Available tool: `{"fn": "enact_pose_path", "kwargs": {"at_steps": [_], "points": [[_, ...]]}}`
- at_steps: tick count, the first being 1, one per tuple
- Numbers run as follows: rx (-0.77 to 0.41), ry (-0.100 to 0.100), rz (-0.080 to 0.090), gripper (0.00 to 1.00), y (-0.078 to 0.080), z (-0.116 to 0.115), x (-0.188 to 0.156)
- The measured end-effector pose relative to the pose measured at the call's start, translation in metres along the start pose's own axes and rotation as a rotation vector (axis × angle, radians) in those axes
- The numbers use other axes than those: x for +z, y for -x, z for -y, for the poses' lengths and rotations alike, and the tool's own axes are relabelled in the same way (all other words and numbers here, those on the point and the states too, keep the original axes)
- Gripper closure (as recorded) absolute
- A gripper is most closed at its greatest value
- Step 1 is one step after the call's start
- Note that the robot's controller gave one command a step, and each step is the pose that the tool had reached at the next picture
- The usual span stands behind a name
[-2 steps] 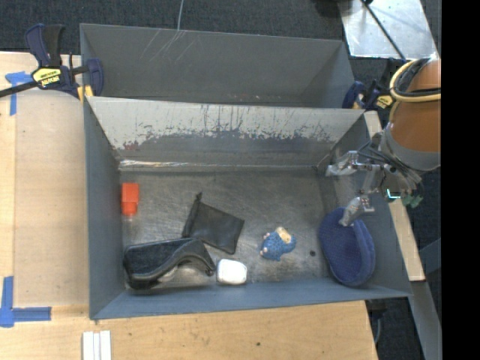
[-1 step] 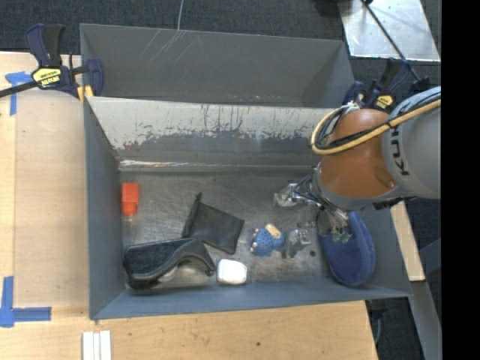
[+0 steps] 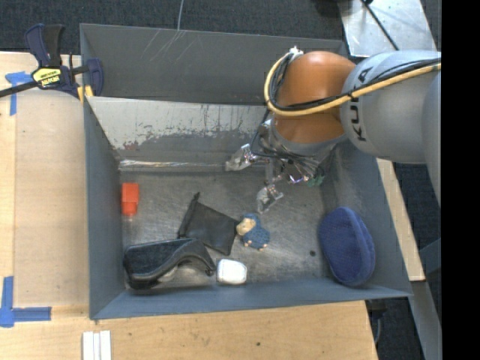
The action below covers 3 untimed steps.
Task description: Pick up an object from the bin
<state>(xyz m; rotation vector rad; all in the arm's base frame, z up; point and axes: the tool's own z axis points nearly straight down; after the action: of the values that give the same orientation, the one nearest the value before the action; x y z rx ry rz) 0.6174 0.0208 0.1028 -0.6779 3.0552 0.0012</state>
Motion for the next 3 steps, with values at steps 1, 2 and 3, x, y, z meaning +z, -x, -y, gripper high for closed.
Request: {"fn": "enact_pose_path", "kwargs": {"at_steps": [1,2,3], "points": [[-0.308,0.003,-0.011,0.00,-0.047,-0.010,-0.003],[-0.414,-0.006,0.005,0.00,-0.076,-0.029,0.026],[-0.888,0.000,-0.013,0.00,-0.026,-0.041,0.027]]}}
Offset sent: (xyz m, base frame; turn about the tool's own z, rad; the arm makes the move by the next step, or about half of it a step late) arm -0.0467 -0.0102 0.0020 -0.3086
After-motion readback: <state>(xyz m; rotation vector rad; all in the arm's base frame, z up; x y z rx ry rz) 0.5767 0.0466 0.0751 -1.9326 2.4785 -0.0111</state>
